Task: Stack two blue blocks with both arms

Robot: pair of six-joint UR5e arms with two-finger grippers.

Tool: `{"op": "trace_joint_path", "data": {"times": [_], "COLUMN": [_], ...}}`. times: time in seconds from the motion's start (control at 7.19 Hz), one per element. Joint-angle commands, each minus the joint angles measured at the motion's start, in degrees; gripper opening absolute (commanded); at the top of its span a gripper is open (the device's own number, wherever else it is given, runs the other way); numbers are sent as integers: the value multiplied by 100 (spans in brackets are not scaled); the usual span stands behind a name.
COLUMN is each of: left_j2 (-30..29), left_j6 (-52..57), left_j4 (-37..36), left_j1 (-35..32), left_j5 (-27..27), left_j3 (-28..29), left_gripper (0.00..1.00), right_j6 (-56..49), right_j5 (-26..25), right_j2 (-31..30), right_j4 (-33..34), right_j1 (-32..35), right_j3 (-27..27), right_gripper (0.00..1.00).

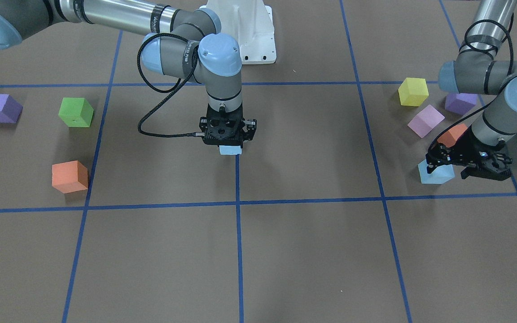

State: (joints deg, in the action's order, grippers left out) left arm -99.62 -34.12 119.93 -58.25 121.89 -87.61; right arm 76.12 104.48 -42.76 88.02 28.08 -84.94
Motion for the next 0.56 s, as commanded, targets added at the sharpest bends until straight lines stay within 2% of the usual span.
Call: {"op": "trace_joint_path", "data": {"times": [0.0,0.42], "left_j2": [4,4], "left_j6": [-60,-95], "left_j4": [4,4], "left_j1": [120,243], "left_j5": [-42,-69], "left_j3": [50,226], "left_gripper": [97,97], "right_j6": [9,-53], "right_j5": [2,98], "right_j2": [101,136], "right_j4": [5,5], "right_j1": [92,329], "right_j3": [-31,-57], "right_gripper": [100,100]}}
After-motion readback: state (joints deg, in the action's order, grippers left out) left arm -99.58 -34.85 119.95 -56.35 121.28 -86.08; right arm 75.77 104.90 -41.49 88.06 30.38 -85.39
